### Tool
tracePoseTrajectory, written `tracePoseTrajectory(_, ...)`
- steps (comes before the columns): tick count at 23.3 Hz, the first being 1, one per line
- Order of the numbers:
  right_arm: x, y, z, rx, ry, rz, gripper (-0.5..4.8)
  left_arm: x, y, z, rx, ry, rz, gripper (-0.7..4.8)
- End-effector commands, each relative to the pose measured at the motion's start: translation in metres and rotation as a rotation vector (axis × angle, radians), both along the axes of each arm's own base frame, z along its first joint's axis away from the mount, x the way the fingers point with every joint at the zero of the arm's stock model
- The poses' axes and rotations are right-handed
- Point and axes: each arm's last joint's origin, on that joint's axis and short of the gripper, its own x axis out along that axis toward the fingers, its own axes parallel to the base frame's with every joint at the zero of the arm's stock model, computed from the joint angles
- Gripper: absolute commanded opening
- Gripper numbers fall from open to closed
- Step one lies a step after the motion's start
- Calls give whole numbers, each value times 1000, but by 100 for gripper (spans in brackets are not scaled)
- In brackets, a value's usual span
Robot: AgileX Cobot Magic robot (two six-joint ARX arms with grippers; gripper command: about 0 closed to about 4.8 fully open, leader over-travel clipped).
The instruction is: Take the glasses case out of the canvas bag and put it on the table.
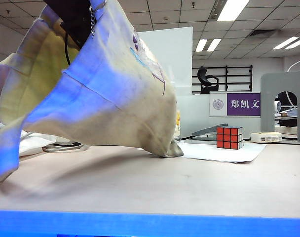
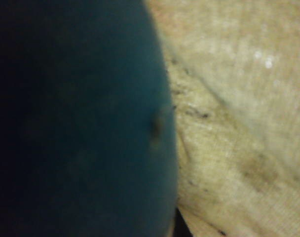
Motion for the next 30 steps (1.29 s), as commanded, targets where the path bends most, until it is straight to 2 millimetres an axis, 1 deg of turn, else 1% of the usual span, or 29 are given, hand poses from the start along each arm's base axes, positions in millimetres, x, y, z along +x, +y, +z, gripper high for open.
tracePoseTrajectory(1,0,-1,4,24,-5,1,-2,1,0,7,-9,-28,-3,25)
tracePoseTrajectory(25,0,0,5,34,-9,-4,-2,1,0,6,-9,-29,-4,25)
tracePoseTrajectory(30,0,1,5,39,-20,-1,-2,4,-2,11,-39,-80,-3,25)
